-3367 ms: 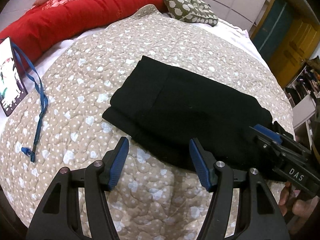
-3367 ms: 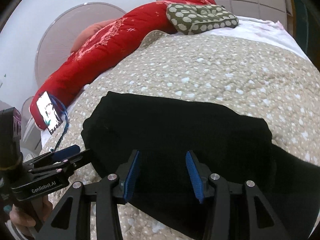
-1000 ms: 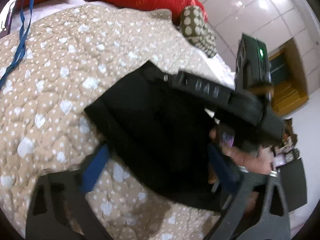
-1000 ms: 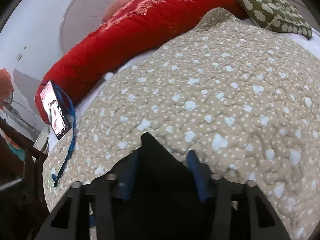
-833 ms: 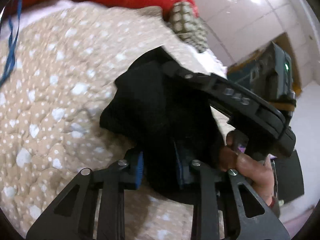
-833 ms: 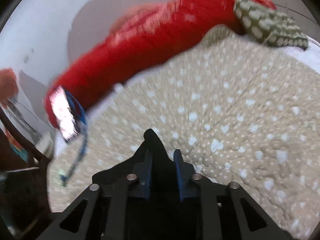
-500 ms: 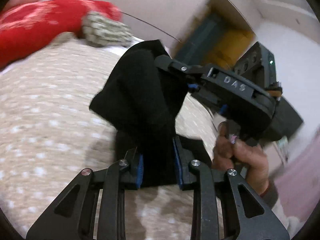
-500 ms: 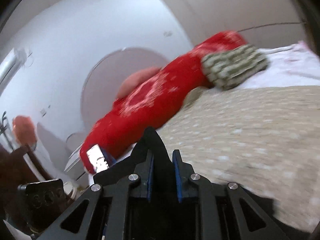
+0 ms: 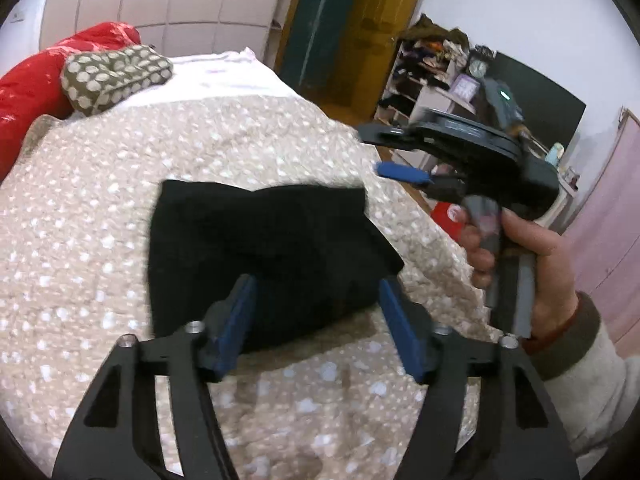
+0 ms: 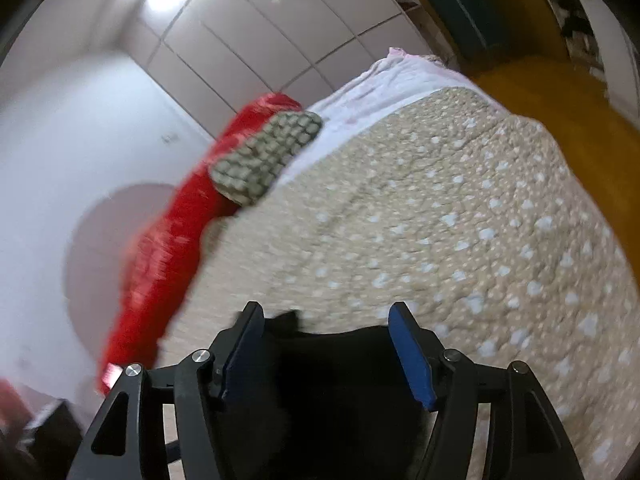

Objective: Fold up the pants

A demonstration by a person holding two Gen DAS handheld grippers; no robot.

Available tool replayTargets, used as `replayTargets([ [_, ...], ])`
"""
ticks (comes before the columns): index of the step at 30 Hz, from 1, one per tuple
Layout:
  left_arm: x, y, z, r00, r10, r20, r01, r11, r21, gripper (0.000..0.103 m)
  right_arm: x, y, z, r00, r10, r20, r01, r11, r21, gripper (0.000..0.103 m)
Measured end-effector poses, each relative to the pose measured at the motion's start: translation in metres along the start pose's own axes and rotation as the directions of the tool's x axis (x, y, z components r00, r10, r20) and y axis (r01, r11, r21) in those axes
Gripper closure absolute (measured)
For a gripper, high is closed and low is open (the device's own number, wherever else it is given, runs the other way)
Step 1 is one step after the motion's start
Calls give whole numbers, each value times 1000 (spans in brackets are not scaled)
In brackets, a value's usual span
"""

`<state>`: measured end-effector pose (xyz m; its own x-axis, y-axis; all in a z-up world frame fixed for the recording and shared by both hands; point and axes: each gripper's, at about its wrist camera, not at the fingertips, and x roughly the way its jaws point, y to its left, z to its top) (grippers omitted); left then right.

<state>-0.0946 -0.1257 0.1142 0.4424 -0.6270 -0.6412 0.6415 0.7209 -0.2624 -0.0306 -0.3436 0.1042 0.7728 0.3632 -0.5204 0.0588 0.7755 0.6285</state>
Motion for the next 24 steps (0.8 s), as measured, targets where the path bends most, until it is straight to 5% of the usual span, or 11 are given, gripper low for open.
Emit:
replayTargets([
  [3,-5,21,3,998,54,22,-54,998,-16,38,-7,10,-7,1000,5,1,-5,1000,-23,25],
  [7,8,46,5,992,126,-9,-126,986,-106,38,15,27,-31,987,-65,-145,52,994,-95,25],
  [11,34,66,-5,975,204,-88,-216,961,-170,38,32,30,-62,974,-187,-127,168,974,-150,24],
  [12,41,70,-8,972,206,-114,-224,957,-183,38,34,30,-67,975,-198,-98,180,969,-168,28],
  [14,48,73,-14,971,197,-139,-222,955,-198,38,43,42,-69,982,-160,-97,135,965,-226,63],
  [18,41,68,-6,972,204,-114,-224,952,-208,38,36,56,-57,985,-160,-59,137,949,-284,91],
  [22,38,60,13,973,217,-73,-229,947,-226,38,10,72,-41,963,-263,60,265,881,-391,95],
  [24,51,57,13,970,230,-84,-243,947,-209,38,9,65,-38,931,-351,96,358,833,-421,97],
])
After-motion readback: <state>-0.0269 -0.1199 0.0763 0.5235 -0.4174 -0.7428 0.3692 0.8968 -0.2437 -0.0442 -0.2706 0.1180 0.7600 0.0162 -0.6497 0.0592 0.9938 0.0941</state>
